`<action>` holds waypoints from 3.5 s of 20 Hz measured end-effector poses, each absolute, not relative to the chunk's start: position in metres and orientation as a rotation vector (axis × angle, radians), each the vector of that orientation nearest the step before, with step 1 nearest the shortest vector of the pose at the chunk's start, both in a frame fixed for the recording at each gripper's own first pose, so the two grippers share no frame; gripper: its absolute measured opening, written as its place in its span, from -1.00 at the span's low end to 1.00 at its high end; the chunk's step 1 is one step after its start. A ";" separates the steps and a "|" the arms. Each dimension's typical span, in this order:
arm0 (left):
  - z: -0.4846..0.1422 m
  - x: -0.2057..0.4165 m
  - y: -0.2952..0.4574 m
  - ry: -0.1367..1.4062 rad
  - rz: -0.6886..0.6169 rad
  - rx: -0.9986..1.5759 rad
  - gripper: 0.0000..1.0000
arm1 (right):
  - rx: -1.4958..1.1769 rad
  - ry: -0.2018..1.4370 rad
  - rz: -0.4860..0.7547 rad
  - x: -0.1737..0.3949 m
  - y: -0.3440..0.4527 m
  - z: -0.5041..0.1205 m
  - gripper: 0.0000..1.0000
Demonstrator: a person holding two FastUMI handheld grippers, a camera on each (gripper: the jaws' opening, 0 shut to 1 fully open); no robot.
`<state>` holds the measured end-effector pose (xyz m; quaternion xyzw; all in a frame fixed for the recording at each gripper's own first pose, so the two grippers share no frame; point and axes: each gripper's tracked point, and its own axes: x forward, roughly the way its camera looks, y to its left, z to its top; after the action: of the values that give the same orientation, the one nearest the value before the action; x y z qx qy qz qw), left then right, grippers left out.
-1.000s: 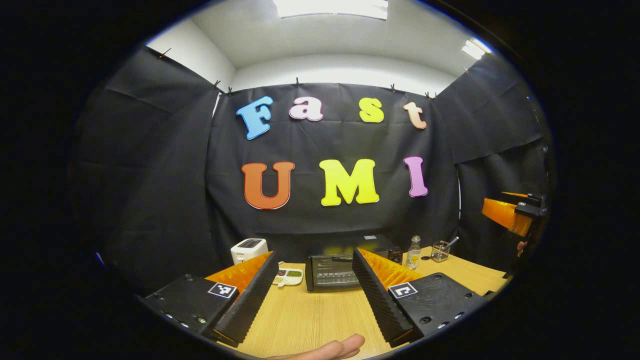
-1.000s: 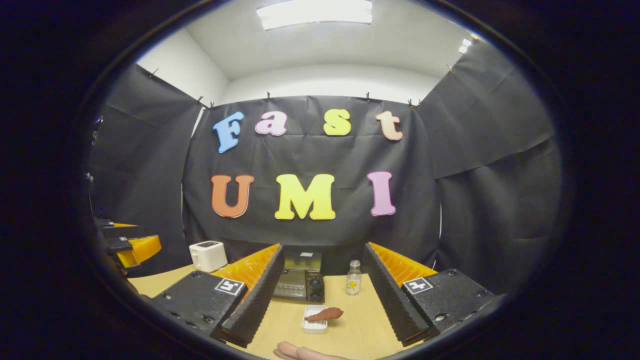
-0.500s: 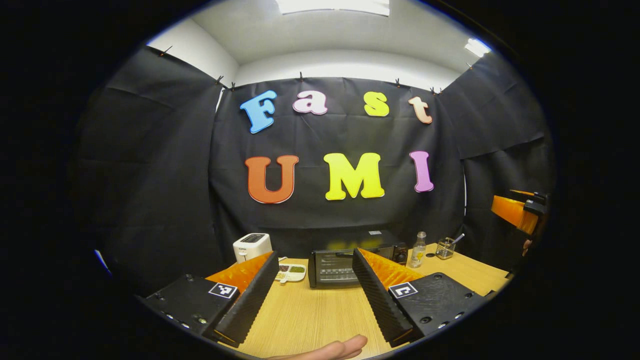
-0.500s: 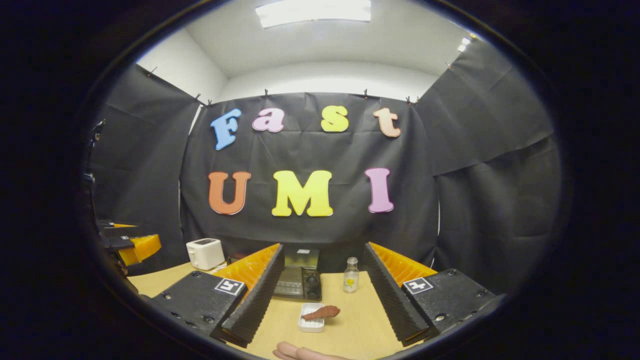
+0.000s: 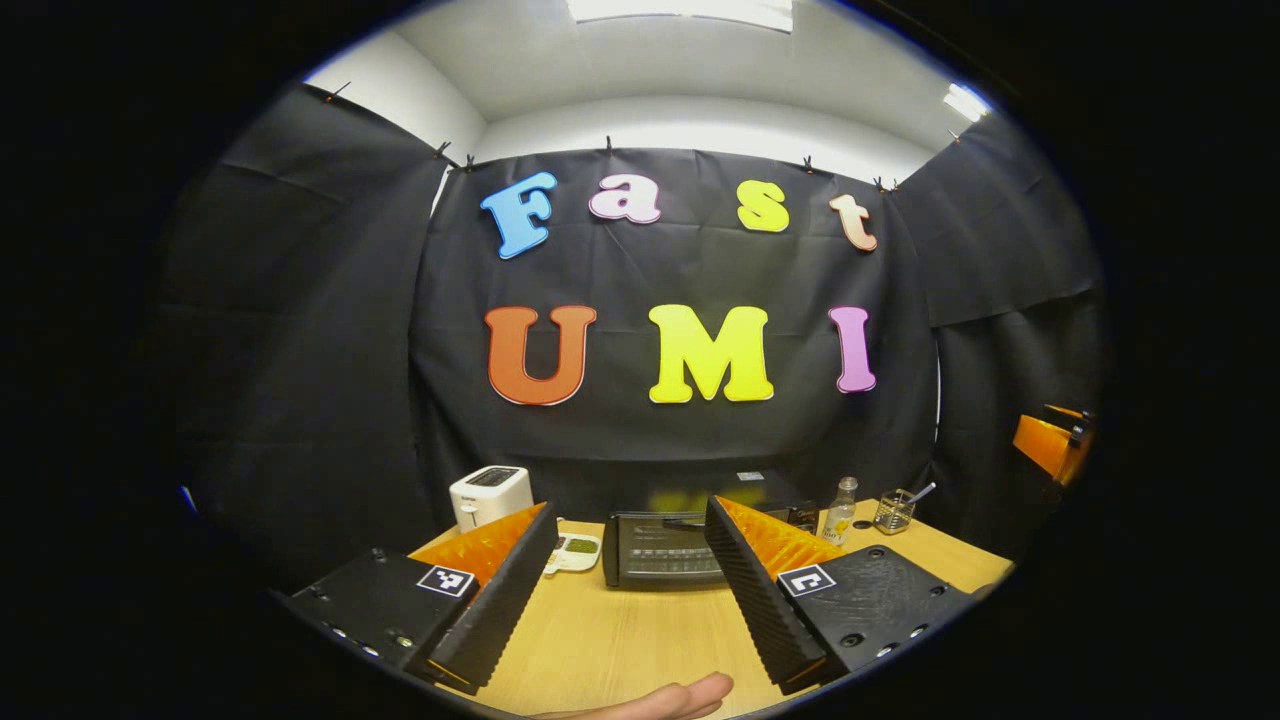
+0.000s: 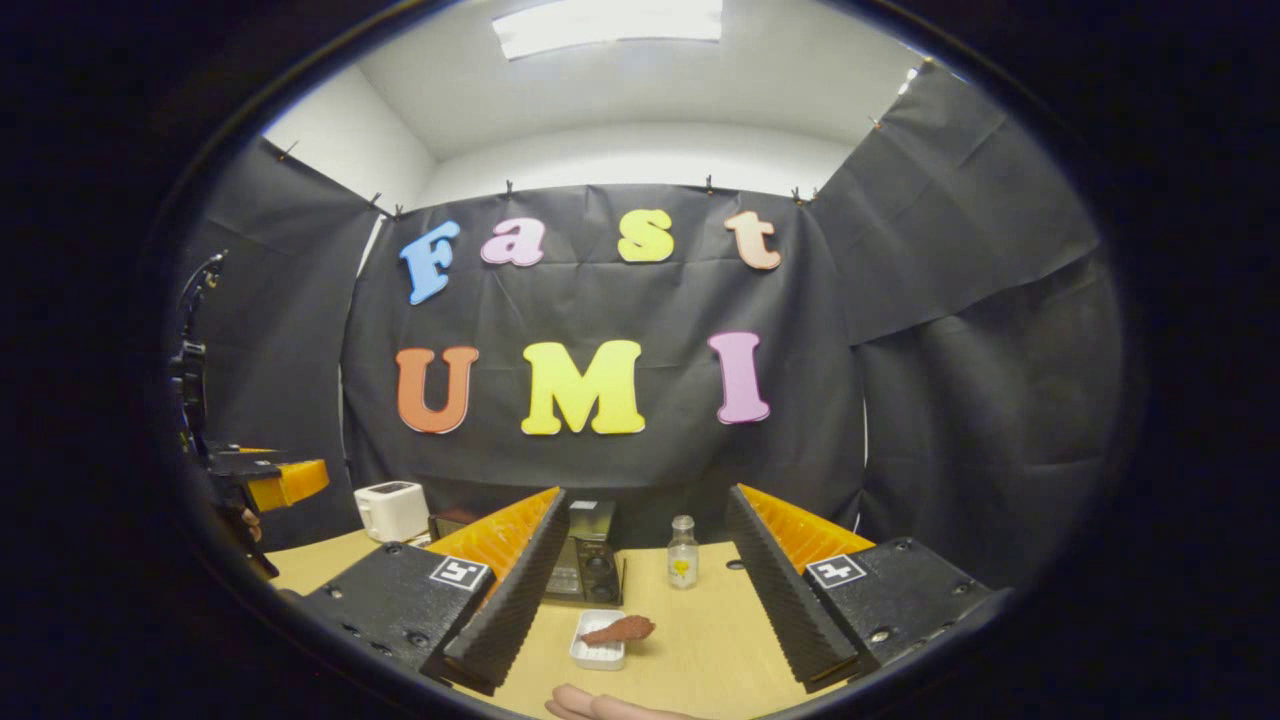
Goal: Open the electric oven with the left hand, put the food in, and close the electric oven.
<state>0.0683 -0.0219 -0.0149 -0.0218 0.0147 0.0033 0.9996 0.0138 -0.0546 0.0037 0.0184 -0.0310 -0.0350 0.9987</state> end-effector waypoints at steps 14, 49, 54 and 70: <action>-0.067 0.242 -0.084 0.200 -0.056 -0.004 0.90 | -0.032 -0.069 -0.150 0.045 -0.140 0.000 1.00; -0.193 0.234 -0.123 0.464 -0.113 0.012 0.93 | 0.075 -0.035 -0.119 -0.014 -0.175 -0.033 0.92; -0.246 0.201 -0.118 0.576 -0.106 0.004 0.93 | 0.076 -0.009 -0.104 -0.021 -0.169 -0.039 0.92; -0.315 0.156 -0.118 0.666 -0.078 0.009 0.93 | 0.064 0.054 -0.128 -0.010 -0.171 -0.070 1.00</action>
<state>0.1561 -0.1176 -0.3154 0.0046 0.3268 -0.0383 0.9443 -0.0104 -0.1712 -0.0704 0.0318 0.0270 -0.0640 0.9971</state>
